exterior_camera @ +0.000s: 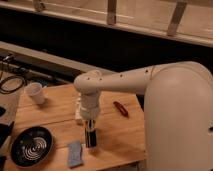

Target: Place the eraser on the white sponge

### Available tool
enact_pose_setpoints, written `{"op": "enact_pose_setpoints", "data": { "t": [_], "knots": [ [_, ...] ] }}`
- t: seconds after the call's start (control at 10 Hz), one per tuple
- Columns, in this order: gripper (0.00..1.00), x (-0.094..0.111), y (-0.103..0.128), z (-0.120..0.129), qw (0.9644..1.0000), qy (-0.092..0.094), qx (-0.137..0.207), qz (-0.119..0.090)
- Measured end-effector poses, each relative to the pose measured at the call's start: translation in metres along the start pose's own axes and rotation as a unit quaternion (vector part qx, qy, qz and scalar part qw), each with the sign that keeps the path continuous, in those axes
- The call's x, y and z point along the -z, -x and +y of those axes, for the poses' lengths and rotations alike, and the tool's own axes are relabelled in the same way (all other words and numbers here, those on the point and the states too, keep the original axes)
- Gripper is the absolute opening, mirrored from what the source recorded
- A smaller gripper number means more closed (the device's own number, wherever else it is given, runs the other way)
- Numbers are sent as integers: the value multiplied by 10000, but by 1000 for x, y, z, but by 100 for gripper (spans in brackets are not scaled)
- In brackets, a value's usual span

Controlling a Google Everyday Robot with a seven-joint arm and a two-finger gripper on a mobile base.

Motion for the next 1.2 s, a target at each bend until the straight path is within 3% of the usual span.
{"op": "enact_pose_setpoints", "data": {
  "t": [0.2, 0.4, 0.5, 0.8, 1.1, 1.2],
  "knots": [
    [9, 7, -11, 18, 9989, 169, 425, 67],
    [9, 9, -30, 45, 9955, 403, 846, 108],
    [9, 14, -43, 66, 9901, 678, 1223, 144],
    [9, 13, -55, 93, 9743, 1253, 1824, 417],
    [9, -13, -54, 103, 9649, 1477, 2002, 837],
    [11, -27, -48, 100, 9603, 1598, 2035, 1041]
  ]
}}
